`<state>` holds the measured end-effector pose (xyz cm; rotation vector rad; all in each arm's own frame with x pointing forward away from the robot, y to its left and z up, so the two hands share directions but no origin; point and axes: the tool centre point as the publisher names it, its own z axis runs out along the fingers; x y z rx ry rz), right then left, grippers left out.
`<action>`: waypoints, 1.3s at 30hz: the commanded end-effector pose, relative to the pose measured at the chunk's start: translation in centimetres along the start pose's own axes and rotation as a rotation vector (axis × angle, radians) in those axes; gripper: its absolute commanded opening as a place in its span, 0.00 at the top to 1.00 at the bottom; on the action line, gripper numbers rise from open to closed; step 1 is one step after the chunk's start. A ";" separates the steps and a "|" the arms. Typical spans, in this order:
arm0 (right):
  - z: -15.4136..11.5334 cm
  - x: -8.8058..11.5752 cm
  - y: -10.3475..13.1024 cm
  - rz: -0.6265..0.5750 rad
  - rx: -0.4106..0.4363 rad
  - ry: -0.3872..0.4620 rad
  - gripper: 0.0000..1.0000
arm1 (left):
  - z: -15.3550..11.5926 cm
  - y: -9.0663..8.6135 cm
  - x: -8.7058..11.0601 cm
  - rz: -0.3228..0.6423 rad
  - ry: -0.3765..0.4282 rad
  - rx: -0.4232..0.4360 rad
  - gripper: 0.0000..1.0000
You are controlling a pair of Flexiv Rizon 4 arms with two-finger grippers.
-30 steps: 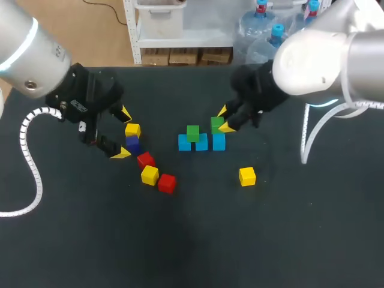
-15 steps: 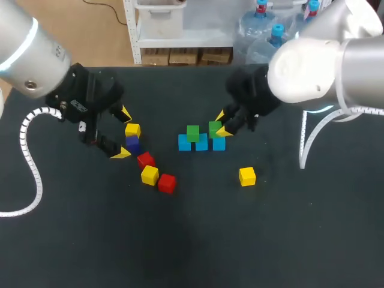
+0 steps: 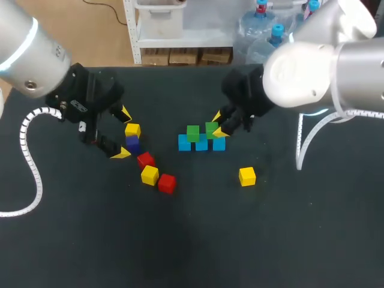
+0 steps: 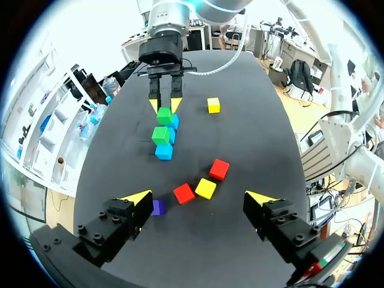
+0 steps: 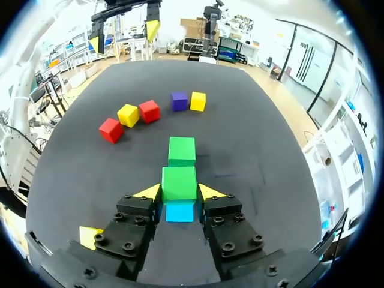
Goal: Place the blue cubes, place green cubes on the blue cubes, place the yellow cubes on the green cubes, then place the red cubes on the yellow cubes, and place purple cube on the red cubes.
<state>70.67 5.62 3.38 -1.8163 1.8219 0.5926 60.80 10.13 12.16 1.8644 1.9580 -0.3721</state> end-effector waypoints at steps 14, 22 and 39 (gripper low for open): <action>0.4 0.4 -0.1 0.012 0.001 0.007 1.00 | 0.0 0.0 0.2 0.003 -0.005 0.000 0.00; 0.6 0.4 -0.2 0.014 0.000 0.010 1.00 | 0.0 0.0 0.2 0.003 -0.005 0.000 0.00; 0.8 0.6 -0.3 0.023 -0.002 0.010 1.00 | 0.0 0.0 0.2 0.003 -0.005 0.000 0.00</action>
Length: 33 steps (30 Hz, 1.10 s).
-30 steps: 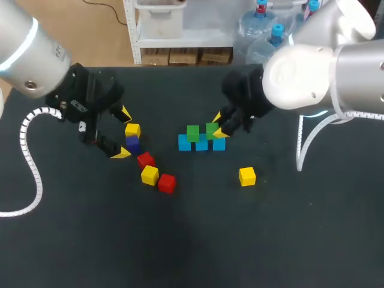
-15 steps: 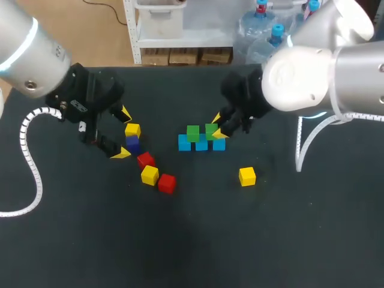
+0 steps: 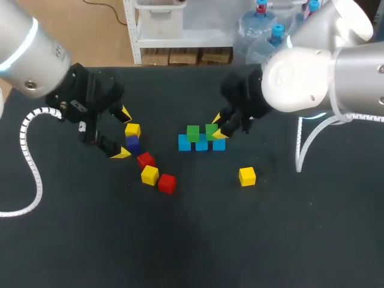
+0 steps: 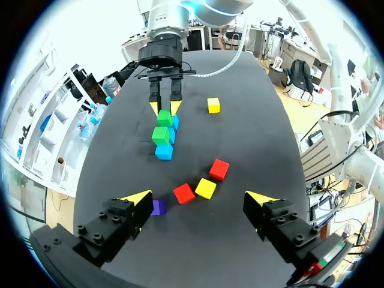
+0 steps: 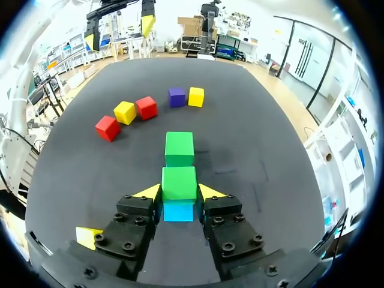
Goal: Place the blue cubes, place green cubes on the blue cubes, place the yellow cubes on the green cubes, then place the red cubes on the yellow cubes, and place purple cube on the red cubes.
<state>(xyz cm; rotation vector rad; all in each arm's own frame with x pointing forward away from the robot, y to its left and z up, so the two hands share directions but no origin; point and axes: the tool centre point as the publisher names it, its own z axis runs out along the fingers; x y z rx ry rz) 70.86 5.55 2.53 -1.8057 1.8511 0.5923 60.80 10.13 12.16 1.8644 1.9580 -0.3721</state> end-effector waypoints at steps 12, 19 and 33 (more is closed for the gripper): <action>0.3 0.0 -0.1 0.002 -0.003 -0.005 1.00 | 0.0 0.0 0.2 0.003 -0.005 0.000 0.00; 0.4 0.0 -0.1 0.003 -0.005 -0.006 1.00 | 0.0 0.0 0.2 0.003 -0.005 0.000 0.00; 0.6 0.0 -0.3 0.004 -0.009 -0.005 1.00 | 0.0 0.0 0.2 0.003 -0.005 0.000 0.00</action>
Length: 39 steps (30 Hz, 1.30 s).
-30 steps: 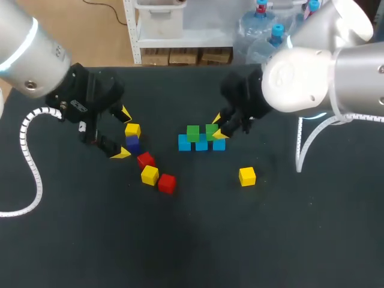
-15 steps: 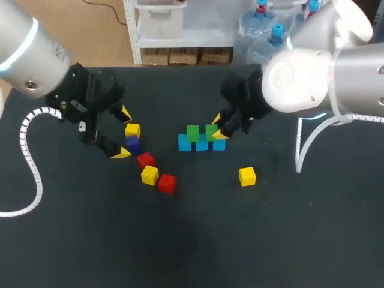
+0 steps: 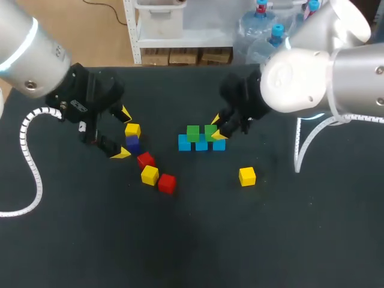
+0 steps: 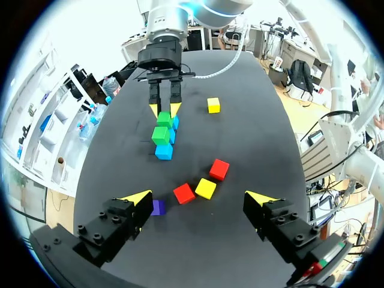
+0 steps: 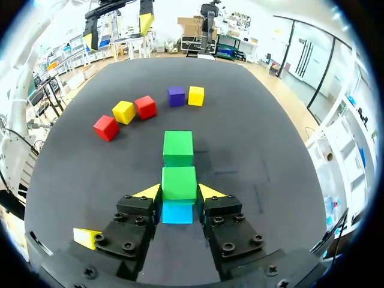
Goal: Place the blue cubes, place green cubes on the blue cubes, place the yellow cubes on the green cubes, then place the red cubes on the yellow cubes, and place purple cube on the red cubes.
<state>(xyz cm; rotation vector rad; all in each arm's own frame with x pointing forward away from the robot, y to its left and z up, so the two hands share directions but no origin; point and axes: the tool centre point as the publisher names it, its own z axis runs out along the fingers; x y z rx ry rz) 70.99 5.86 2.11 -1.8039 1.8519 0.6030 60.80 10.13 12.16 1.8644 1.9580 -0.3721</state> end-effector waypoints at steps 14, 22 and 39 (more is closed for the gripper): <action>0.1 -0.1 -0.3 -0.006 -0.005 0.000 1.00 | 0.0 0.0 0.2 0.003 -0.005 0.000 0.00; 0.0 0.0 -0.2 -0.002 -0.004 0.001 1.00 | 0.0 0.0 0.2 0.003 -0.005 0.000 0.00; 0.2 0.1 -0.2 0.003 -0.008 0.000 1.00 | 0.0 0.0 0.2 0.003 -0.005 0.000 0.00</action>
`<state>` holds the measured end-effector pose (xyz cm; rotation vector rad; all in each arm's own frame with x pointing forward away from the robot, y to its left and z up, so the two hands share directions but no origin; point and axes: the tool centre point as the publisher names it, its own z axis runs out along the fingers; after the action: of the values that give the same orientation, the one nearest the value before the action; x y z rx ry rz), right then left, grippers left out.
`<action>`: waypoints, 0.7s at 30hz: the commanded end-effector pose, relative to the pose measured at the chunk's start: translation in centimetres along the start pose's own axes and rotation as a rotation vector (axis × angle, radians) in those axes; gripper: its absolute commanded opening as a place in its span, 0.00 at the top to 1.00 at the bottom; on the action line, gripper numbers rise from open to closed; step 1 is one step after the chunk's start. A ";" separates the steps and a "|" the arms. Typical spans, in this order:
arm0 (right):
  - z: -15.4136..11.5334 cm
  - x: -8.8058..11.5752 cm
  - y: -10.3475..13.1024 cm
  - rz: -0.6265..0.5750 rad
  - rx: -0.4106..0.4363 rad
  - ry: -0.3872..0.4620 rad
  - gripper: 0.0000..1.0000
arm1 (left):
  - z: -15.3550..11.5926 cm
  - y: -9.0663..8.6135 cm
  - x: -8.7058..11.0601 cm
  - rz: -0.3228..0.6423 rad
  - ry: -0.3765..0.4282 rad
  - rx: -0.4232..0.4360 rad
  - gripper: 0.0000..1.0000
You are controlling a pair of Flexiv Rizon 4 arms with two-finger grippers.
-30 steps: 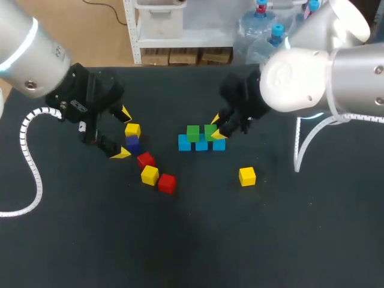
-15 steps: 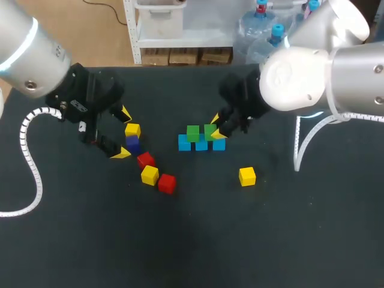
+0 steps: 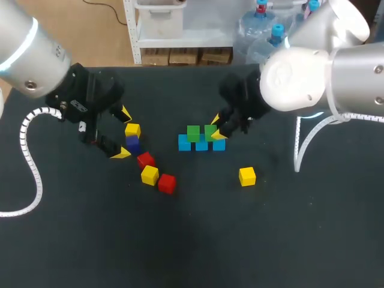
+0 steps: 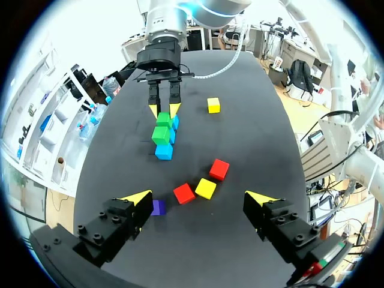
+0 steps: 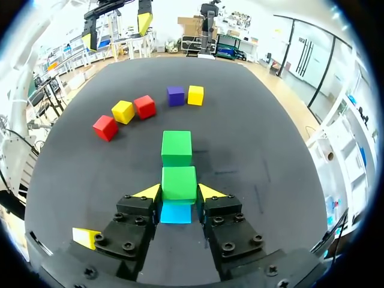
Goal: Place the blue cubes, place green cubes on the blue cubes, place the yellow cubes on the green cubes, then place the red cubes on the yellow cubes, and place purple cube on the red cubes.
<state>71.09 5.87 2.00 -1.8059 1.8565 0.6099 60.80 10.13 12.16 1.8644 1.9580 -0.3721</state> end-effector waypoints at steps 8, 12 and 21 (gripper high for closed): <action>0.2 0.0 -0.1 0.003 -0.003 0.001 0.61 | 0.0 0.0 0.2 0.003 -0.005 0.000 0.00; 0.1 0.0 -0.1 0.003 -0.001 0.003 0.62 | 0.0 0.0 0.2 0.003 -0.005 0.000 0.00; 0.1 0.1 -0.2 0.005 -0.001 0.007 0.41 | 0.0 0.0 0.2 0.003 -0.005 0.000 0.00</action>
<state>71.24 5.85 1.92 -1.8058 1.8642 0.6078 60.80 10.13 12.17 1.8644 1.9580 -0.3721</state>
